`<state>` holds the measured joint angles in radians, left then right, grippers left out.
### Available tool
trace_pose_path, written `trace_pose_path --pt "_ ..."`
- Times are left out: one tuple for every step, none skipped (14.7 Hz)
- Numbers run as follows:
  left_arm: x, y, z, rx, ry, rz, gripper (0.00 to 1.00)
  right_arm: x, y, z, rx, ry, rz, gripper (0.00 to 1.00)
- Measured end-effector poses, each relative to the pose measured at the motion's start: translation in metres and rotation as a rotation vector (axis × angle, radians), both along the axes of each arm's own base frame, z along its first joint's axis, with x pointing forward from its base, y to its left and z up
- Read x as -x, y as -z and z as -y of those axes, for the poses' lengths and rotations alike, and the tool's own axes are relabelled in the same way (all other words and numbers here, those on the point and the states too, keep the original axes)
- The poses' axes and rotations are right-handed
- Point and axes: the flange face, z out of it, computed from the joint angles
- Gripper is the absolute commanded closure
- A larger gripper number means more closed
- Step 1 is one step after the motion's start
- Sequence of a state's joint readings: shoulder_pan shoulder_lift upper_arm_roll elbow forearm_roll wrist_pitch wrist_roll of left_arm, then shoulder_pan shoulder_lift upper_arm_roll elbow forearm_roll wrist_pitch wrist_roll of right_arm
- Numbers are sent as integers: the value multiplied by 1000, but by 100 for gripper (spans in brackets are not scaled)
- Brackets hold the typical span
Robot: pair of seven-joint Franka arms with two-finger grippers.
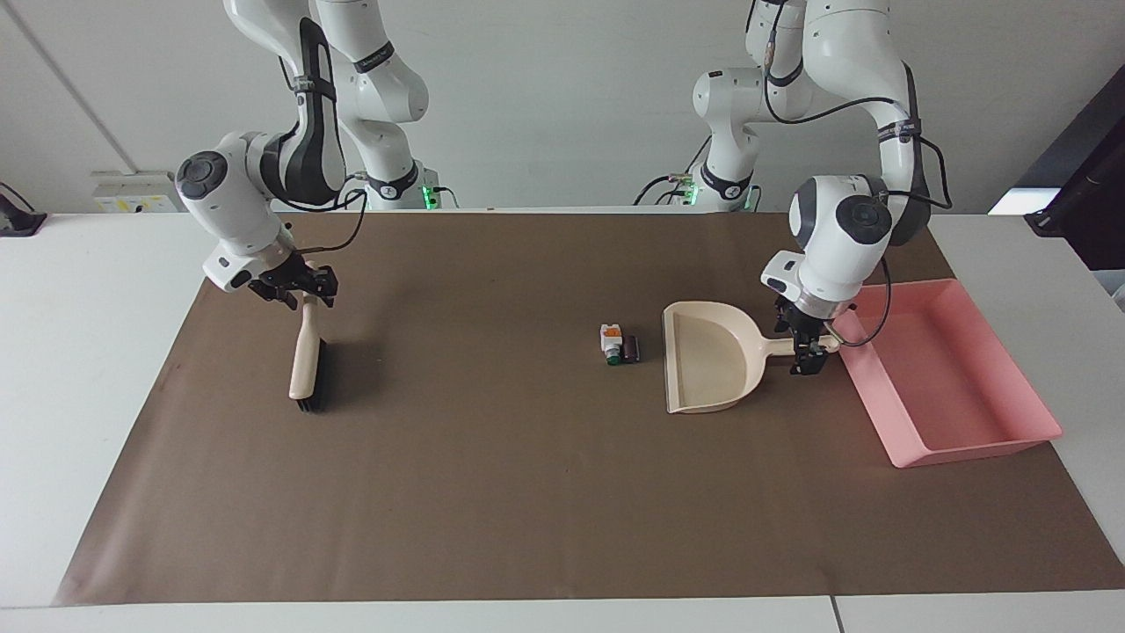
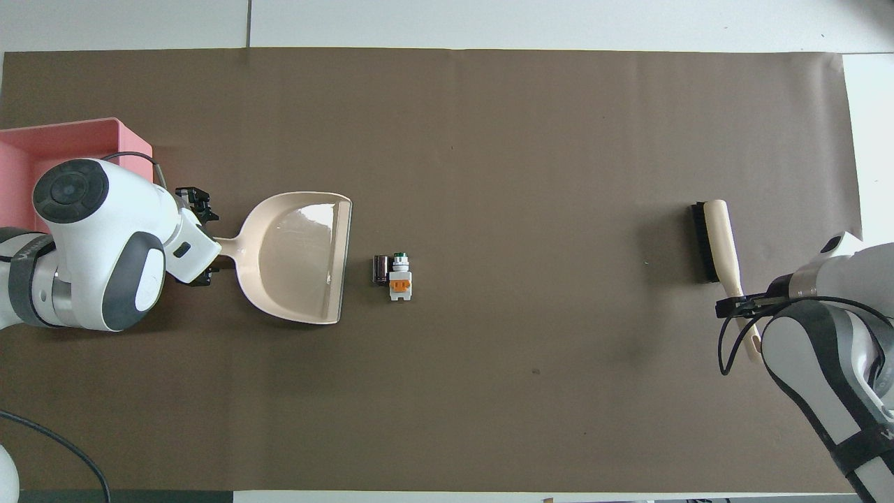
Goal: Clean e-waste and dump in bin
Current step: 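Grasp the dustpan handle with the left gripper while the right gripper grasps the brush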
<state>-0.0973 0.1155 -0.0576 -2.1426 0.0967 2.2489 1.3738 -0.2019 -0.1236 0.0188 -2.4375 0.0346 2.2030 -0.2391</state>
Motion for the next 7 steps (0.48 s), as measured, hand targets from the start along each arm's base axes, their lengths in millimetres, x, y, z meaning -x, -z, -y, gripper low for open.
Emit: trace_pose_path --pt "0 -1 0 0 0 2 25 0 0 0 0 -1 0 95" --pt "0 -1 1 0 0 2 41 0 0 0 0 -1 0 100" --pt "0 -1 1 0 1 2 53 0 0 0 0 -1 0 100" --pt "1 -1 3 0 4 2 62 0 0 0 0 0 0 100" --pt "1 -1 4 0 6 1 66 0 0 0 -1 0 0 100" --pt "1 -1 5 0 7 1 77 0 0 0 -2 1 0 100" --pt "2 0 5 0 8 0 85 0 0 0 -2 2 -1 100"
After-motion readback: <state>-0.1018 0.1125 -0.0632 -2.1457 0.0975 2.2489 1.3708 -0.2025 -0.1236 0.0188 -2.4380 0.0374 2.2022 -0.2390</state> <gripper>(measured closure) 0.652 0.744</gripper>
